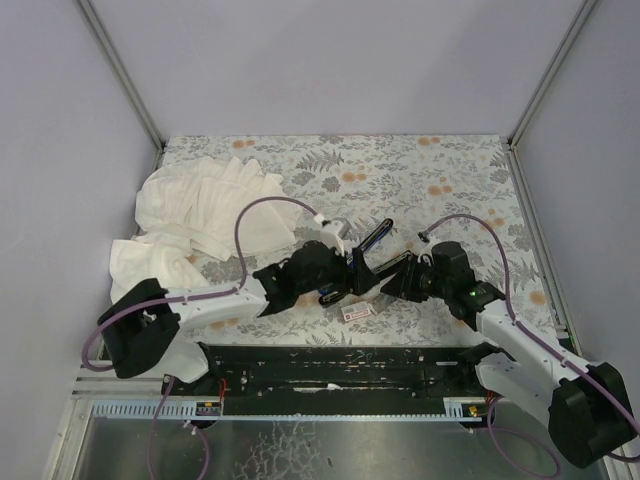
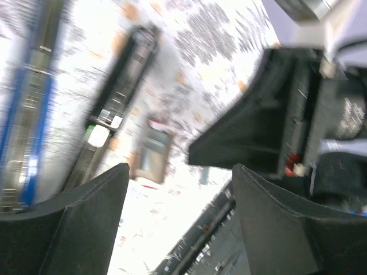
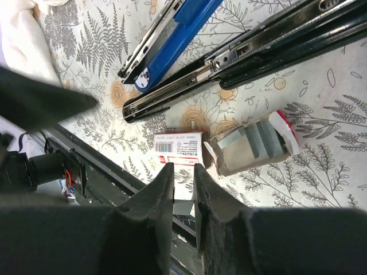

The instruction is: Load the staples into the stapler

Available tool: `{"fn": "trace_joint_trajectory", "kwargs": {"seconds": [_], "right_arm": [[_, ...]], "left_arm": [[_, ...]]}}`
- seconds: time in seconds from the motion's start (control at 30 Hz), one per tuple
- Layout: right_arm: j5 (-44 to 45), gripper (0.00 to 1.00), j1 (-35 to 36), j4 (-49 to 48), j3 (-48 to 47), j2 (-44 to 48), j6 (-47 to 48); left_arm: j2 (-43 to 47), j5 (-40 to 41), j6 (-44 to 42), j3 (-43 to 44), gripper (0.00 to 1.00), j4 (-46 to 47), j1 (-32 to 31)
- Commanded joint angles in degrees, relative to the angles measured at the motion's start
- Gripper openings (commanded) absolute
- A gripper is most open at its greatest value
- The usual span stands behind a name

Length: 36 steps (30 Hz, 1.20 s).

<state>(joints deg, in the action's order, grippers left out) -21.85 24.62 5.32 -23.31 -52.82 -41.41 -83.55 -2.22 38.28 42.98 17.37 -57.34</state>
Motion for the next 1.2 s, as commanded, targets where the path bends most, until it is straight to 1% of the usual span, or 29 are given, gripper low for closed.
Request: {"fn": "trace_joint_trajectory", "kwargs": {"seconds": [0.0,0.07,0.17,0.3,0.4,0.47,0.57,0.67,0.9,1.17], "right_arm": [[3.16,0.20,-0.06,2.91,-4.34,-0.18,3.60],[3.46,0.20,-0.08,3.27,-4.84,-0.39,4.08],[3.52,0.20,-0.02,3.51,-5.31,-0.61,4.36],[4.62,0.20,-0.04,4.48,-5.97,-0.42,4.70],[7.74,0.20,-0.02,6.05,-7.49,-0.47,5.58],[9.60,0.21,-0.02,7.91,-10.17,-1.55,6.92],[12.10,0.21,-0.05,9.82,-13.72,-4.06,8.88],[12.79,0.21,-0.55,9.21,-15.99,-6.93,9.68],[11.67,0.21,-1.06,7.14,-20.43,-12.70,9.27],[12.26,0.22,-1.07,6.84,-20.65,-13.63,9.31]], "left_arm": [[3.17,4.79,-2.97,-0.73,0.75,-6.95,7.39],[2.44,2.38,-3.21,-1.05,0.79,-7.84,11.92],[-1.19,-3.85,-2.92,-0.44,0.80,-9.01,18.09],[-4.11,-9.41,-3.10,-1.40,0.81,-5.68,20.60],[-7.74,-14.74,-3.51,-0.31,0.81,-5.30,20.95],[-9.38,-17.24,-3.37,-0.29,0.81,-3.99,20.95],[-10.62,-19.38,-3.34,-0.77,0.81,-3.14,20.95],[-11.17,-21.20,-3.26,-1.37,0.80,-2.58,20.78],[-11.24,-23.31,-2.47,-3.01,0.80,-1.61,19.39],[-12.60,-23.55,-1.53,-2.16,0.79,-1.29,14.69]]}}
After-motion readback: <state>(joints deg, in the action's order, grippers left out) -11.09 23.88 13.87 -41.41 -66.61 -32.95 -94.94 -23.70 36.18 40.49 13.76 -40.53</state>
